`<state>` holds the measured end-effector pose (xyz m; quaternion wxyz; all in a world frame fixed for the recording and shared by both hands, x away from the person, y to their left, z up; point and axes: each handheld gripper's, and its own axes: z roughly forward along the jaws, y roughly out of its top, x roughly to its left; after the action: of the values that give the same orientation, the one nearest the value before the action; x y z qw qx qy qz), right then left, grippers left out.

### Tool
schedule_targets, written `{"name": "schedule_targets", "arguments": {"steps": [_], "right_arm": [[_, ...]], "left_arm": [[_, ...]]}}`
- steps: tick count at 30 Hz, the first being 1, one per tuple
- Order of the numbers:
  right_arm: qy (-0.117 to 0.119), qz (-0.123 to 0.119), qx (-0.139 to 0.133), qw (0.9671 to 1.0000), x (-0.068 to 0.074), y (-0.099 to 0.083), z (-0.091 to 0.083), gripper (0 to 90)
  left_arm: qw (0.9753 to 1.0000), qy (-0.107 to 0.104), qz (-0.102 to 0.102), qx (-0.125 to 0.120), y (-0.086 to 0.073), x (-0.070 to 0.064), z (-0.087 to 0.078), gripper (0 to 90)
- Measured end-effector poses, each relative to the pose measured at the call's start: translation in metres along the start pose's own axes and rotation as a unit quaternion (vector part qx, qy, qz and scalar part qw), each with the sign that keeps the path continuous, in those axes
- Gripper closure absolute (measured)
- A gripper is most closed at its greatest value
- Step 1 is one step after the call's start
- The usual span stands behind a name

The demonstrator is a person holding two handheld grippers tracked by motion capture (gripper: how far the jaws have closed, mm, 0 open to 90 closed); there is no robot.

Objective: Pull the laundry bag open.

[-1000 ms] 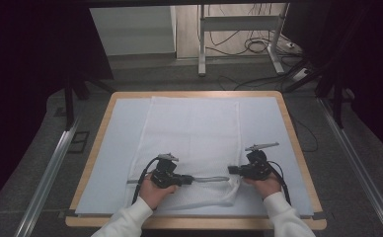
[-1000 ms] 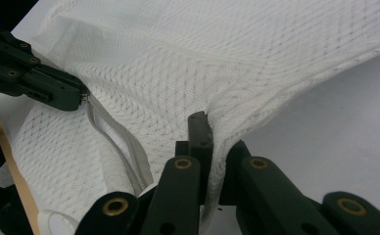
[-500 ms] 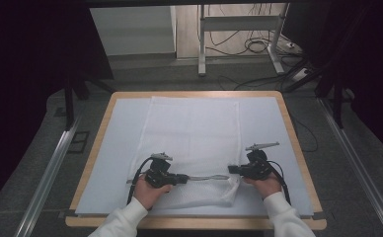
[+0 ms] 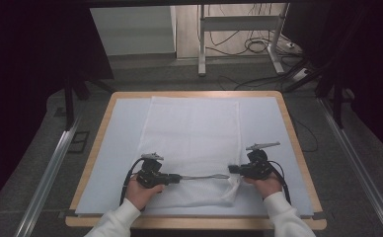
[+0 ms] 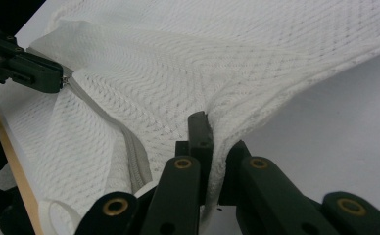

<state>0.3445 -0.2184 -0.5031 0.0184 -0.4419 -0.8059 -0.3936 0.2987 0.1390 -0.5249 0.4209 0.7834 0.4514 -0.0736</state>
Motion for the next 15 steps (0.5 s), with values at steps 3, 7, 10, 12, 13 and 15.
{"name": "schedule_targets", "arguments": {"steps": [3,7,10,12,13,15], "right_arm": [[0.002,0.002,-0.001,1.0000,0.000,0.000,0.000,88.0],[0.000,0.001,0.000,1.0000,0.000,0.000,0.001,88.0],[0.002,0.000,0.000,1.0000,0.000,0.000,0.001,88.0],[-0.001,0.001,-0.001,1.0000,0.000,0.000,0.000,88.0],[-0.001,0.002,-0.001,1.0000,-0.001,0.000,0.000,88.0],[-0.004,0.001,-0.002,1.0000,-0.001,0.000,-0.001,88.0]], "left_arm": [[1.0000,0.001,0.002,0.001,-0.001,0.001,-0.002,86.8],[1.0000,0.001,-0.001,0.002,-0.002,0.003,-0.004,86.8],[1.0000,0.004,-0.002,0.003,-0.003,0.005,-0.005,86.9],[1.0000,0.008,-0.004,0.002,-0.004,0.007,-0.007,86.9],[0.9999,0.011,-0.006,0.001,-0.005,0.008,-0.008,86.9],[0.9999,0.015,-0.008,0.000,-0.007,0.010,-0.011,86.9]]}}
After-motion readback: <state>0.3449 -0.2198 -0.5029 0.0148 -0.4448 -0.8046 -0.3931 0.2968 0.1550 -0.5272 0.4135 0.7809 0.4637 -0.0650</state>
